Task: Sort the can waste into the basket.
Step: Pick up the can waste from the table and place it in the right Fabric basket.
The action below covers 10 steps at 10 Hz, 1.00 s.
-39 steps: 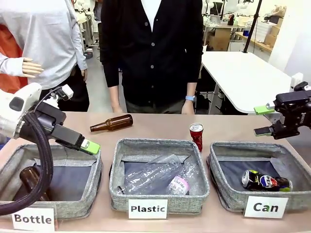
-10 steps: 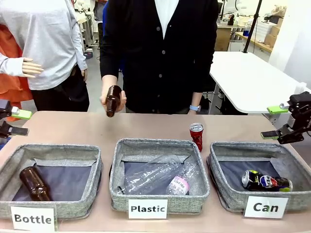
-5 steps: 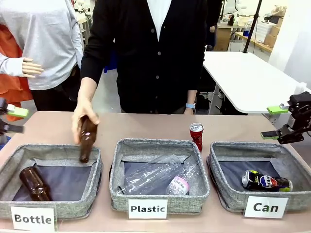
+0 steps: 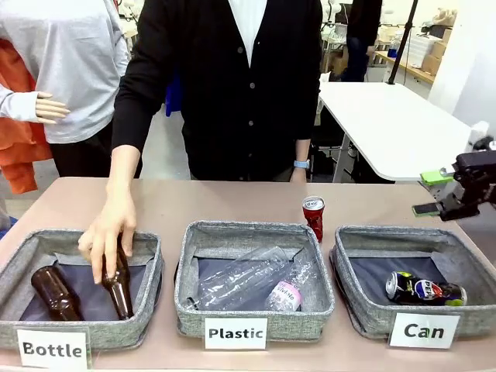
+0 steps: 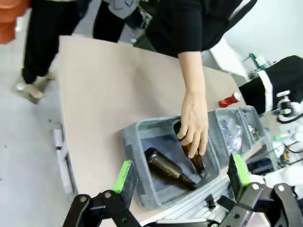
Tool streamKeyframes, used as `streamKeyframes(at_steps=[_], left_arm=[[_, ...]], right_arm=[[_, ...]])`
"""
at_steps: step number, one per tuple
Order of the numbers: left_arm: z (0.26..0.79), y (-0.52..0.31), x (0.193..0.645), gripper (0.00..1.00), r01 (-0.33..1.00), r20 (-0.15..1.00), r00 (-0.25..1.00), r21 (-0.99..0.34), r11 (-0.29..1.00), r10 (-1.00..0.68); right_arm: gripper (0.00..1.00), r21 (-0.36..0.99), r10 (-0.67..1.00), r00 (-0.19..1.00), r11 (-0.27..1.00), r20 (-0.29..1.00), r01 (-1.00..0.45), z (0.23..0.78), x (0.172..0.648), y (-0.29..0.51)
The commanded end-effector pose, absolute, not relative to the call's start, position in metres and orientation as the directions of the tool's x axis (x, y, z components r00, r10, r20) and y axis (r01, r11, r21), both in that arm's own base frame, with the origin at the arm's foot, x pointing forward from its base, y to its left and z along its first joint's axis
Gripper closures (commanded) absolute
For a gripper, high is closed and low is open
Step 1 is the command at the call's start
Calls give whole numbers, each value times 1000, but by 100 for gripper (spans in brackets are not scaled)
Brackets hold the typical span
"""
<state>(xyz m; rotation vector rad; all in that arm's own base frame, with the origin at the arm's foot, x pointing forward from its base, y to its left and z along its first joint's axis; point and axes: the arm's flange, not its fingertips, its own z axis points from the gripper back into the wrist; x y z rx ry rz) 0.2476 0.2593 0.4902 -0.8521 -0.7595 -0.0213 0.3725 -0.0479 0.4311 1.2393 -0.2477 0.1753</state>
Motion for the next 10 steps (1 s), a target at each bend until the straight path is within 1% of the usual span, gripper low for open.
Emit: streamKeyframes(at_steps=[1, 2, 3, 4, 5, 6, 7, 8, 9, 10], left_arm=[[478, 272, 230, 0, 315, 634, 705, -681, 661, 317], [471, 276, 222, 0, 326, 639, 687, -697, 639, 346], [465, 279, 219, 0, 323, 635, 680, -708, 628, 367], [463, 280, 214, 0, 323, 630, 685, -713, 622, 366], [456, 277, 214, 0, 344, 631, 684, -722, 600, 367], [455, 270, 217, 0, 359, 631, 688, -725, 587, 358], [452, 256, 231, 0, 366, 623, 707, -727, 580, 334], [454, 238, 248, 0, 389, 616, 729, -732, 559, 298], [454, 209, 275, 0, 375, 598, 761, -722, 581, 253], [457, 182, 290, 0, 406, 580, 792, -733, 545, 191]], right_arm=[[0, 394, 161, 569, 571, 806, -720, 436, 410, -32], [0, 183, 244, 417, 632, 875, -753, 432, 425, -21], [0, 6, 360, 343, 682, 867, -731, 424, 439, -15], [0, -107, 459, 320, 692, 829, -714, 412, 447, 1], [0, -205, 563, 314, 674, 765, -710, 401, 452, 18], [0, -221, 597, 348, 678, 723, -701, 396, 448, 26], [0, 310, 404, 578, 558, 709, -770, 426, 449, 4], [0, 310, 404, 578, 558, 709, -770, 426, 449, 4], [0, 310, 404, 578, 558, 709, -770, 426, 449, 4], [0, 192, 477, 514, 572, 713, -797, 412, 450, 13]])
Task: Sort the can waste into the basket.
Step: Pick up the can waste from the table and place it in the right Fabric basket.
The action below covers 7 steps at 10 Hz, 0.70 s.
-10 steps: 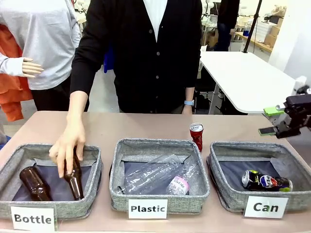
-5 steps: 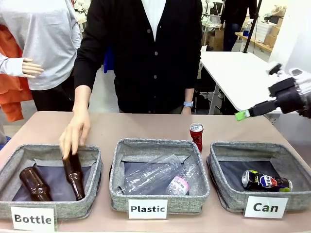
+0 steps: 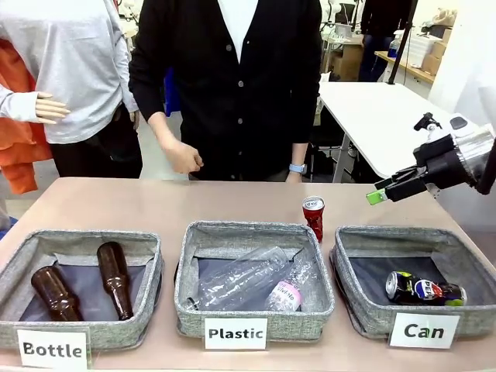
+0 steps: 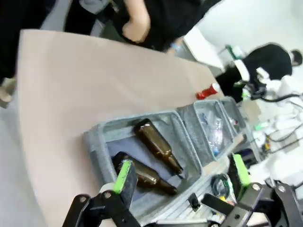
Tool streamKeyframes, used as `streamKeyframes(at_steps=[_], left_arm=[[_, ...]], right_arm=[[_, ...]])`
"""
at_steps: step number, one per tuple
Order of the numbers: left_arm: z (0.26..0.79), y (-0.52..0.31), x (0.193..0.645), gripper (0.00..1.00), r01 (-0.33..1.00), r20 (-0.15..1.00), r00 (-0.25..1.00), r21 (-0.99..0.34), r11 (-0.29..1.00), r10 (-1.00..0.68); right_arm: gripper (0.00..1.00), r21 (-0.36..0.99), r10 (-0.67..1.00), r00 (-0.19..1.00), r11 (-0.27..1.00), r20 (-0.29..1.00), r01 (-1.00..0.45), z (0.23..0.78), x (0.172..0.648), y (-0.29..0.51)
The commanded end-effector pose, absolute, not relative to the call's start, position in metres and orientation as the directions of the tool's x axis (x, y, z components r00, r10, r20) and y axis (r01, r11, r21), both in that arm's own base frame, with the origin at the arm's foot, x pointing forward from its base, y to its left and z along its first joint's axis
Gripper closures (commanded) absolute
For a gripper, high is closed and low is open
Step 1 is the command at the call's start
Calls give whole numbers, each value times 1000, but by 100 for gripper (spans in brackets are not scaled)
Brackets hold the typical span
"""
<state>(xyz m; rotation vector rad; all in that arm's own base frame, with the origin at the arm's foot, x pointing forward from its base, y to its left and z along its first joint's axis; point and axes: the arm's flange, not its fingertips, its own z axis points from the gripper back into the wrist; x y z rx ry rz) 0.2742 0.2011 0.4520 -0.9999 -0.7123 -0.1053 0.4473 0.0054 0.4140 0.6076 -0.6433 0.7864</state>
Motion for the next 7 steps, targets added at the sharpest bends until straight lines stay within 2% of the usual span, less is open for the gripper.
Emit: streamKeyframes(at_steps=[1, 2, 3, 4, 5, 7], left_arm=[[456, 150, 302, 0, 421, 587, 795, -718, 555, 156], [450, 111, 311, 0, 446, 594, 797, -697, 561, 104], [439, 68, 321, 0, 480, 584, 810, -708, 519, 48], [426, 42, 334, 0, 475, 583, 812, -696, 539, 37], [415, 20, 346, 0, 465, 560, 828, -707, 532, 21], [403, -14, 356, 0, 465, 545, 837, -753, 465, 46]], right_arm=[[0, 190, 528, 470, 498, 707, -846, 404, 452, 6], [0, 200, 566, 419, 408, 710, -891, 393, 462, 4], [0, 160, 575, 326, 320, 751, -934, 384, 473, 6], [0, 134, 589, 235, 212, 773, -968, 376, 485, 8], [0, 111, 549, 178, 154, 817, -982, 368, 499, 11], [0, 78, 526, 138, 136, 839, -988, 352, 526, 21]])
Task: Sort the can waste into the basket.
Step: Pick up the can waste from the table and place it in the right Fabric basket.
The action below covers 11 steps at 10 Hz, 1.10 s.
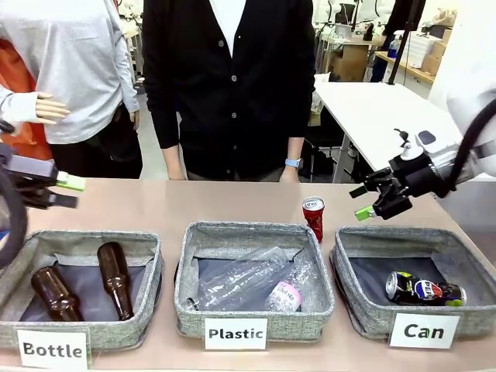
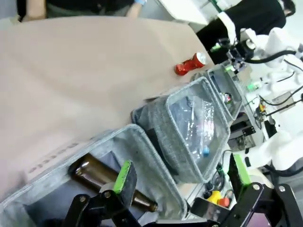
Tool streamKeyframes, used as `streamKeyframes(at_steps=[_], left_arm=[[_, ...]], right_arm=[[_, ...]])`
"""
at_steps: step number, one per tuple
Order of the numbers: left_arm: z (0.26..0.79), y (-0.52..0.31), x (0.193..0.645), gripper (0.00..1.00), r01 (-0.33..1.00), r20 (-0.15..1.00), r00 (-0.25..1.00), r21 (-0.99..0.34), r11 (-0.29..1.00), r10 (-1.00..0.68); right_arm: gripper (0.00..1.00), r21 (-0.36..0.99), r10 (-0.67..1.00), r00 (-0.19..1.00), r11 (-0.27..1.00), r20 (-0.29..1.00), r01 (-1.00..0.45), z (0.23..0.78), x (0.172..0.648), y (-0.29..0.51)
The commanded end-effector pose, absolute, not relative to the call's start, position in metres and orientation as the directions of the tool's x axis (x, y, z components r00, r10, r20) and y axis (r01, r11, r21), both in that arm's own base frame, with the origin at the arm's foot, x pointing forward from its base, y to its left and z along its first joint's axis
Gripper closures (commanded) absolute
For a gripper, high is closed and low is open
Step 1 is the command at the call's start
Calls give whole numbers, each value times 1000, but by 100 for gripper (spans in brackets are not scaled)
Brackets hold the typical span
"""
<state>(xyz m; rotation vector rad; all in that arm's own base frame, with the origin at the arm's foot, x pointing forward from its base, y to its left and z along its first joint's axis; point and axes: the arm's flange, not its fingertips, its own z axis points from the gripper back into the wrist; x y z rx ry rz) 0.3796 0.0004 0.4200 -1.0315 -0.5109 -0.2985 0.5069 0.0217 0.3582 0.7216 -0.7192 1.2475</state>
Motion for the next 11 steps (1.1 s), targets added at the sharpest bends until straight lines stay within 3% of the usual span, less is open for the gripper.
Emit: streamKeyframes(at_steps=[1, 5, 11], left_arm=[[431, 20, 371, 0, 480, 554, 833, -714, 510, -8], [431, 20, 371, 0, 480, 554, 833, -714, 510, -8], [431, 20, 371, 0, 480, 554, 833, -714, 510, -8]], right_arm=[[0, 65, 559, 113, 105, 822, -992, 342, 541, 23], [0, -10, 604, 1, 15, 797, -1000, 325, 565, 43], [0, 59, 667, 19, -37, 745, -998, 296, 584, 72]])
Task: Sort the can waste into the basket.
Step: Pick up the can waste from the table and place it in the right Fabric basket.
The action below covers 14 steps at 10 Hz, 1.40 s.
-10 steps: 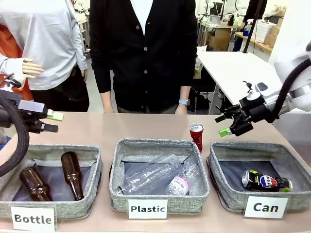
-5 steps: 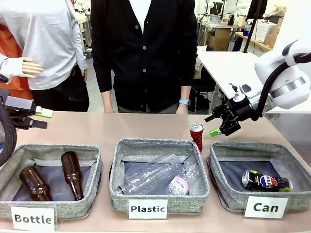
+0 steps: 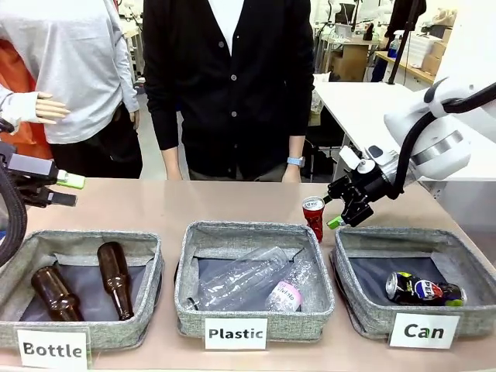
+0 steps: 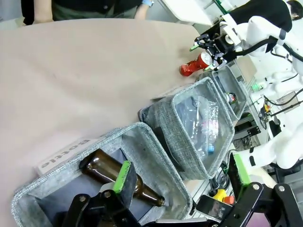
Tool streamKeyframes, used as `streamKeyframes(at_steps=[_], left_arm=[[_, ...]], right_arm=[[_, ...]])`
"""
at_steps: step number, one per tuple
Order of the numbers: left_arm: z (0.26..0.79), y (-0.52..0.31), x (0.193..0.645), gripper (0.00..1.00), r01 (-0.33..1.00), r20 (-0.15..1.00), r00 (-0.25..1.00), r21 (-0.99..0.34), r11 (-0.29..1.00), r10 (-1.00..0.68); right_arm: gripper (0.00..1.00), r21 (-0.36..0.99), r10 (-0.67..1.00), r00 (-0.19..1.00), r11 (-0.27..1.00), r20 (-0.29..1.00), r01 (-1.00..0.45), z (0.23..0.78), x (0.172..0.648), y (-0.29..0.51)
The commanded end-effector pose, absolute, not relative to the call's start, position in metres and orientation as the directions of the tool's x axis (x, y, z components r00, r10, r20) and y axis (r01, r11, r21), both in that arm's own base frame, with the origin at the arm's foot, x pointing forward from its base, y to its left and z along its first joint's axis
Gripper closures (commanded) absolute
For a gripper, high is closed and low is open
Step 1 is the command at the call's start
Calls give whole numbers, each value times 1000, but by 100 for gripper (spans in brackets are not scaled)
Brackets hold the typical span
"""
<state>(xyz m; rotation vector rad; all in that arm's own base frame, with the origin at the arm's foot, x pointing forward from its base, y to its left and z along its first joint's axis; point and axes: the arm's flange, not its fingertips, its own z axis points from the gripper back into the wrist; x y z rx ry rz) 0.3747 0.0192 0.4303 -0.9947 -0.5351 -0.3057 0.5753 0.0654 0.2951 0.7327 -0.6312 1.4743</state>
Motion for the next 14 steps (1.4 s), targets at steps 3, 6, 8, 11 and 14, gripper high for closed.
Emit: streamKeyframes(at_steps=[3, 6, 8, 11, 14], left_arm=[[431, 20, 371, 0, 480, 554, 833, -714, 510, -8], [431, 20, 371, 0, 480, 554, 833, -714, 510, -8], [431, 20, 371, 0, 480, 554, 833, -714, 510, -8], [431, 20, 371, 0, 480, 554, 833, -714, 510, -8], [431, 20, 371, 0, 480, 554, 833, -714, 510, -8]], right_arm=[[0, 99, 681, 39, -50, 732, -994, 286, 590, 86], [0, 127, 678, 52, -61, 733, -990, 276, 592, 95], [0, 144, 676, 59, -70, 735, -987, 273, 593, 100], [0, 153, 639, 78, -64, 765, -986, 274, 595, 101], [100, 178, 618, 93, -77, 780, -981, 272, 595, 99]])
